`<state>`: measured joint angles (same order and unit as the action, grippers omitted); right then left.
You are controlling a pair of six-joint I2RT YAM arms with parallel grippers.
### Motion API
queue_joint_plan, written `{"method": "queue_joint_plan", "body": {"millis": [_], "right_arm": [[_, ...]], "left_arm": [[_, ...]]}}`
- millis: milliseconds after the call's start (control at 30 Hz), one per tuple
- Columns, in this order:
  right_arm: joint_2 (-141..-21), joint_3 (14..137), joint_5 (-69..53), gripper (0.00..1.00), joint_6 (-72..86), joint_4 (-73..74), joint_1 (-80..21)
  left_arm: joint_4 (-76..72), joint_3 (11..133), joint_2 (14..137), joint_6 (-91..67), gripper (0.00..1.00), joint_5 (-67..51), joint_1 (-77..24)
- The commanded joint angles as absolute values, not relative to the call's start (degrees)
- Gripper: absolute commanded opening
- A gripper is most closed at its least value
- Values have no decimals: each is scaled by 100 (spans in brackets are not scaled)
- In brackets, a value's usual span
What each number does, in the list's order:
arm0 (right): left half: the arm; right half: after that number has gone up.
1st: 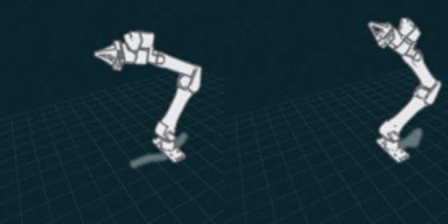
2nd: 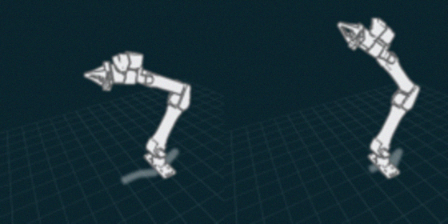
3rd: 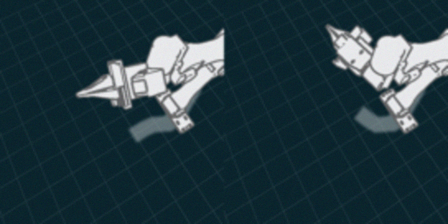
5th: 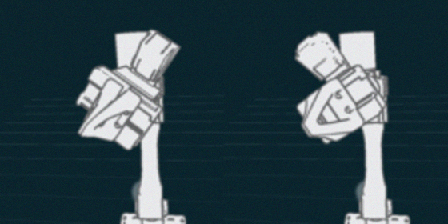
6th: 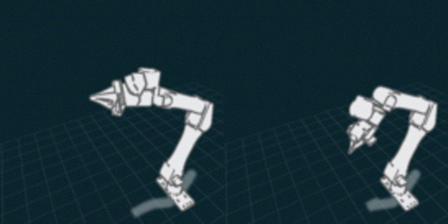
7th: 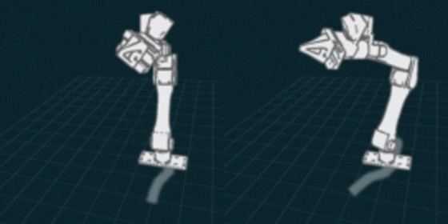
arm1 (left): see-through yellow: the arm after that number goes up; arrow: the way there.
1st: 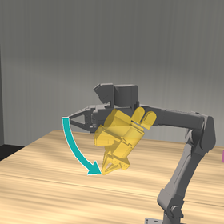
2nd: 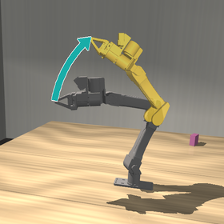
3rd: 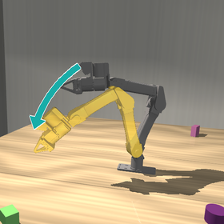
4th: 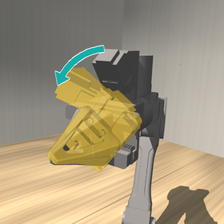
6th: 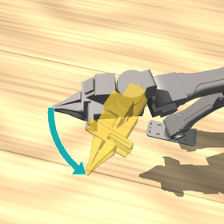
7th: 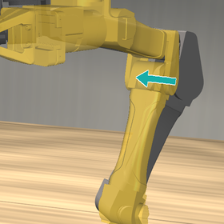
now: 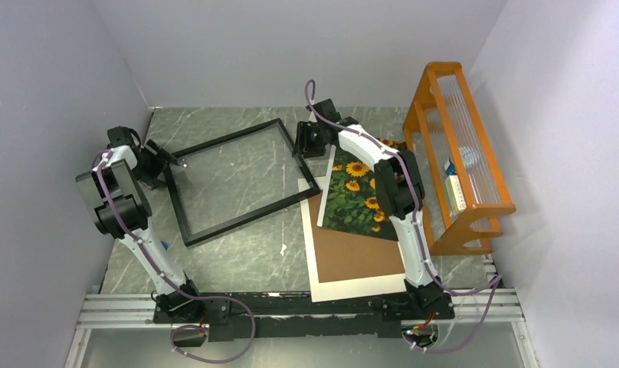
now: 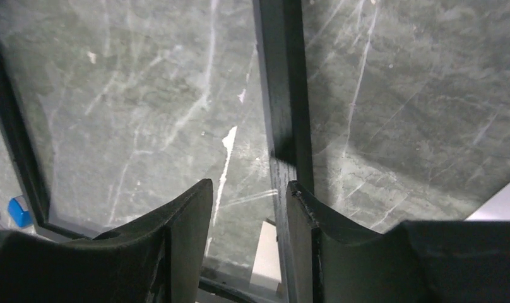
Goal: Put the photo into the frame
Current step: Adjust the photo frame item on the photo frame.
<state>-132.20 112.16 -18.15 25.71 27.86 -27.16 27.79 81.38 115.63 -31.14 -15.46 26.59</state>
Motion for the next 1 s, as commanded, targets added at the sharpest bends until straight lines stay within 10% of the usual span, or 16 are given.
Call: {"method": "queue_joint_plan", "body": {"millis": [0,333,967], "right_arm": [[-13427,11570,-1880,49,2582,3063,-2733],[-13626,11623,-2074,32,2546,3133,-2750],[-13658,11232,-3668,38,2844,2466,-2661]], "left_arm": [[3147,8043,11483,-3066,84,-1518,2680],[3112,7974,11487,-3064,85,-1551,2680],[3067,7946,11587,-3155,85,-1723,2680]]}}
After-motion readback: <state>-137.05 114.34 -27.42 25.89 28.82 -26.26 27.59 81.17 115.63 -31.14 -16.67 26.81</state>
